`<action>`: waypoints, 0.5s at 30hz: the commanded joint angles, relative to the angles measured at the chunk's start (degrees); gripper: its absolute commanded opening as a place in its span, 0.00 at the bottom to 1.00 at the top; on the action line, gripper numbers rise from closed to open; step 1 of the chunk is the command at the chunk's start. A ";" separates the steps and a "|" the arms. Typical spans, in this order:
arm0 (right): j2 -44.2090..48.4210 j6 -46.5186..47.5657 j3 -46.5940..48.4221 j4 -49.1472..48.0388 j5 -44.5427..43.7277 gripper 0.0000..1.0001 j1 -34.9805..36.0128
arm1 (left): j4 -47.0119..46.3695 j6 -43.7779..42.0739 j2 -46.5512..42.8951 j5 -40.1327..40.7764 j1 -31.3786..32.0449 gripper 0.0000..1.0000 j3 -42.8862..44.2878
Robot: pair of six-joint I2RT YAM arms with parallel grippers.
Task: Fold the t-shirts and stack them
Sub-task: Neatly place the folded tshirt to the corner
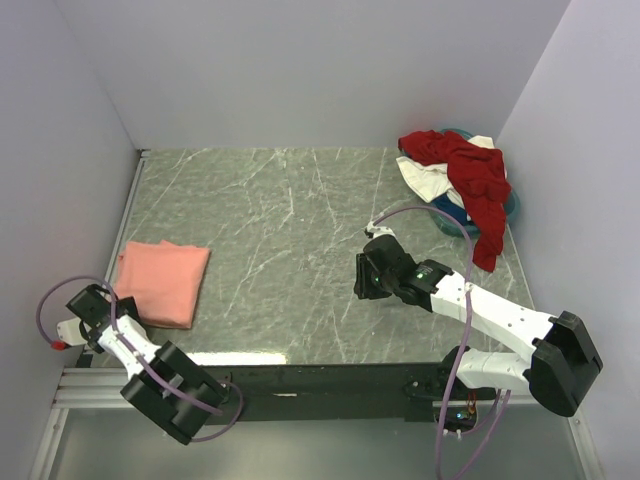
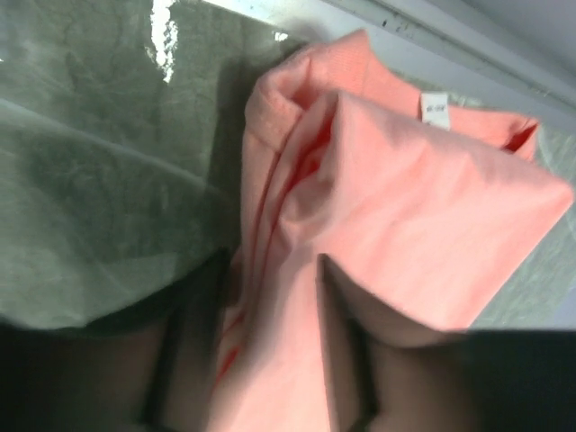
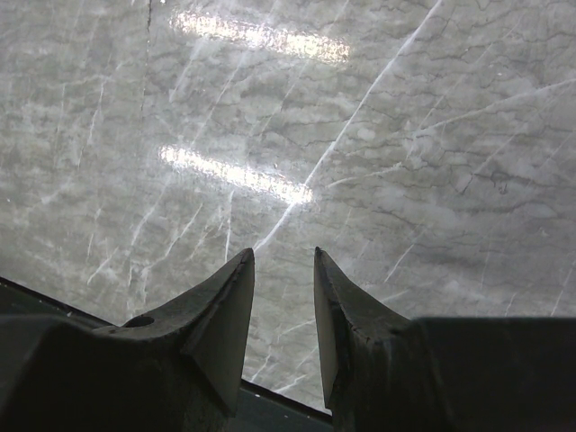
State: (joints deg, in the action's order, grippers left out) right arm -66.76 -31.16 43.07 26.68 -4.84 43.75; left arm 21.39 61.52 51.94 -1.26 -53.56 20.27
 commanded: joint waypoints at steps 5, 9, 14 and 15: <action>1.55 1.01 0.35 -0.40 0.27 0.40 0.02 | 6.99 0.88 -8.24 5.12 -0.32 1.00 5.56; 1.46 1.19 0.35 -0.48 0.62 0.40 0.02 | 8.05 -0.52 -11.42 5.65 -0.40 0.99 9.24; 1.64 1.45 0.52 -1.01 1.15 0.40 0.02 | 7.19 -5.26 -12.30 2.41 0.03 0.99 14.17; 1.55 1.45 0.44 -1.10 1.32 0.40 0.02 | 6.92 -5.96 -12.30 1.96 0.47 1.00 14.62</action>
State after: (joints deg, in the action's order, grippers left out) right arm -66.65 -30.52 43.07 26.65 -3.97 43.75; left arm 28.93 59.35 40.56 2.26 -53.54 31.40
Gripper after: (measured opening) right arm 0.402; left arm 0.994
